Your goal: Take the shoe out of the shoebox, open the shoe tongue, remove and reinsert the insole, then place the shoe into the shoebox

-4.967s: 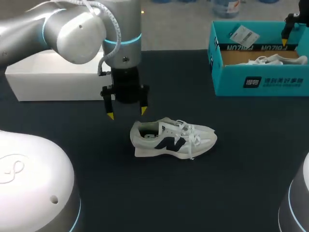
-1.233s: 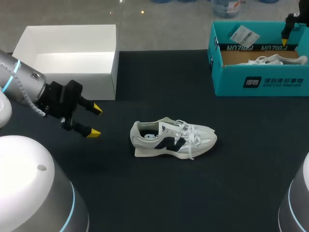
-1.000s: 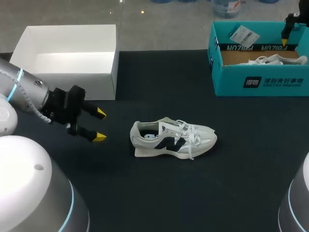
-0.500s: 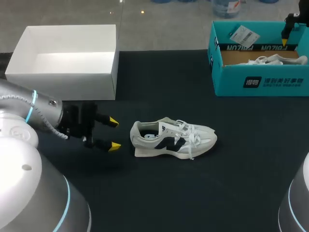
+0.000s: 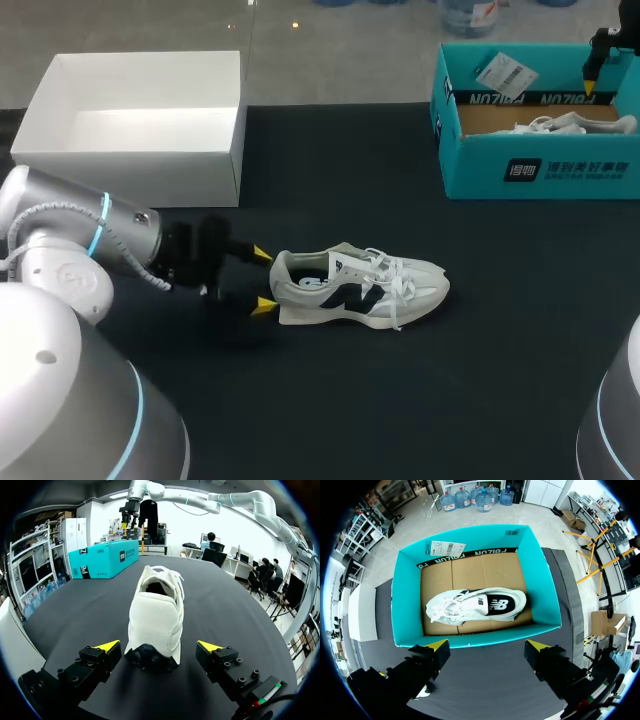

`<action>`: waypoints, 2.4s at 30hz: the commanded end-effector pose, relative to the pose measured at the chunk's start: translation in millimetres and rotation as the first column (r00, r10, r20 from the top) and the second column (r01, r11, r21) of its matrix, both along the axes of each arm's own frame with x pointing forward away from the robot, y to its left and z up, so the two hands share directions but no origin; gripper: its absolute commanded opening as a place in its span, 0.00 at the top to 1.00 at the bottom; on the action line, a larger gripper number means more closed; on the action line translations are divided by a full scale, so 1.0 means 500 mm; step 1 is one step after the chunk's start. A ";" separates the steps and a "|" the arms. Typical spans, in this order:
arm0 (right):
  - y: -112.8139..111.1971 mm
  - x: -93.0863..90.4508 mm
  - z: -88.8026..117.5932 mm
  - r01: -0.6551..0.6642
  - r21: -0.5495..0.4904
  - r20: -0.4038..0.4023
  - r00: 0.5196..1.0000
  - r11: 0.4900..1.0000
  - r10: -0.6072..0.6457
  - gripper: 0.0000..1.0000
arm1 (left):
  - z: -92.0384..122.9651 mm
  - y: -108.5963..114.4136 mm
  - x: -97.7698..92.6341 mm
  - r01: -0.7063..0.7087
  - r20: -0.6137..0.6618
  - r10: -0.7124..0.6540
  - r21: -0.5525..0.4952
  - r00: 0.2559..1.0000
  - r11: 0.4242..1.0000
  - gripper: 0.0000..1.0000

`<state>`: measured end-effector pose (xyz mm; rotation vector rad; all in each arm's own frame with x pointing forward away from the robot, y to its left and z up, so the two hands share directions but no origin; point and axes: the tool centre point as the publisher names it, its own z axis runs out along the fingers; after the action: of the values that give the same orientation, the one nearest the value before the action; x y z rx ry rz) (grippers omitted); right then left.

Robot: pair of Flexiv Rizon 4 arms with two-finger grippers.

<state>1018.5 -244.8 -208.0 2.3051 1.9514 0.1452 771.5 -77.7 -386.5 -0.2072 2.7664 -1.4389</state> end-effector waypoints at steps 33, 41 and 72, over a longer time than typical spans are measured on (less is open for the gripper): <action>0.000 -0.002 0.000 0.001 0.001 0.002 1.000 1.000 -0.001 0.00 | -0.082 -0.077 0.023 0.040 -0.036 -0.042 -0.037 0.998 0.998 0.00; 0.000 -0.002 0.000 0.001 0.001 0.002 1.000 1.000 -0.001 0.00 | -0.086 -0.087 0.020 0.042 -0.032 -0.043 -0.033 0.999 0.999 0.00; 0.000 -0.002 0.000 0.001 0.001 0.002 1.000 1.000 -0.001 0.00 | -0.087 -0.091 0.020 0.043 -0.019 -0.044 -0.015 0.999 0.999 1.00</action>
<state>1018.5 -244.8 -208.0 2.3051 1.9514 0.1452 781.8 -120.6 -427.6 -0.1614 2.7930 -1.4799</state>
